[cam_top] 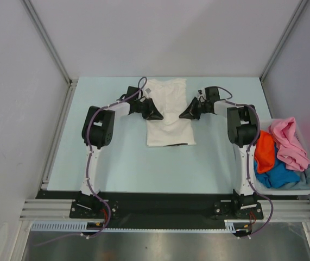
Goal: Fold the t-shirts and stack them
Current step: Fold the tshirt
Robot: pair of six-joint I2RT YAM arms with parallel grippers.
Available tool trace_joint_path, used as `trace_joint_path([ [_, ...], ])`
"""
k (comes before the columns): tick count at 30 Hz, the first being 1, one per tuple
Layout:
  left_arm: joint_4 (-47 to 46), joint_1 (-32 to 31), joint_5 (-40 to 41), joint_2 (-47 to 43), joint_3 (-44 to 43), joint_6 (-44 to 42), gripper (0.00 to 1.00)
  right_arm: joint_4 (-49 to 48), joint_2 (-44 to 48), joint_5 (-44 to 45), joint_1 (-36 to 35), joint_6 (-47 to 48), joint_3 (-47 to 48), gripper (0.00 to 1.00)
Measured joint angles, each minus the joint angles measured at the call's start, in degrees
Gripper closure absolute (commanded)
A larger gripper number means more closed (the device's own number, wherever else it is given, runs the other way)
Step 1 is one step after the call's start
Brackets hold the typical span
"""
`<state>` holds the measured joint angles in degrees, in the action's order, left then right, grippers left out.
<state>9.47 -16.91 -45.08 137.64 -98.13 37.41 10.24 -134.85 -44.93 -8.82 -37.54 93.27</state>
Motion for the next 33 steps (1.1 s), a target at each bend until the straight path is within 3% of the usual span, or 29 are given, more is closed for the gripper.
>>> trace_joint_path([
  [4, 2.95, -0.04, 0.72, -1.09, -0.5, -2.1, 0.62, 1.66, 0.02, -0.04, 1.55, 0.52, 0.63, 0.98],
  [8, 9.14, 0.04, 4.76, -5.07, -0.44, -5.53, 0.53, 7.74, 0.31, 2.58, 2.64, 3.43, 3.67, 0.95],
  [12, 14.75, 0.04, 9.27, -13.25, 1.62, -9.66, 0.42, 16.48, 3.58, 8.72, 3.08, 7.13, 4.9, 0.77],
  [17, 15.65, 0.04, 11.41, -29.62, 13.31, -12.26, 0.34, 23.43, 14.64, 13.16, 3.34, 11.06, -0.92, 0.42],
  [19, 15.32, 0.04, 10.93, -34.23, 19.23, -12.28, 0.19, 23.76, 19.76, 13.44, 3.39, 12.2, -5.29, 0.34],
  [24, 14.08, 0.04, 9.79, -34.91, 31.19, -11.41, 0.26, 22.47, 29.31, 10.78, 3.37, 13.2, -19.58, 0.3],
  [28, 14.19, 0.04, 10.27, -34.01, 35.91, -9.09, 0.44, 19.71, 29.68, 8.17, 3.37, 12.87, -29.09, 0.3],
  [33, 8.26, 0.04, 10.23, -34.03, 41.07, -2.91, 0.46, 16.37, 29.97, 3.65, 3.37, 10.97, -35.45, 0.3],
])
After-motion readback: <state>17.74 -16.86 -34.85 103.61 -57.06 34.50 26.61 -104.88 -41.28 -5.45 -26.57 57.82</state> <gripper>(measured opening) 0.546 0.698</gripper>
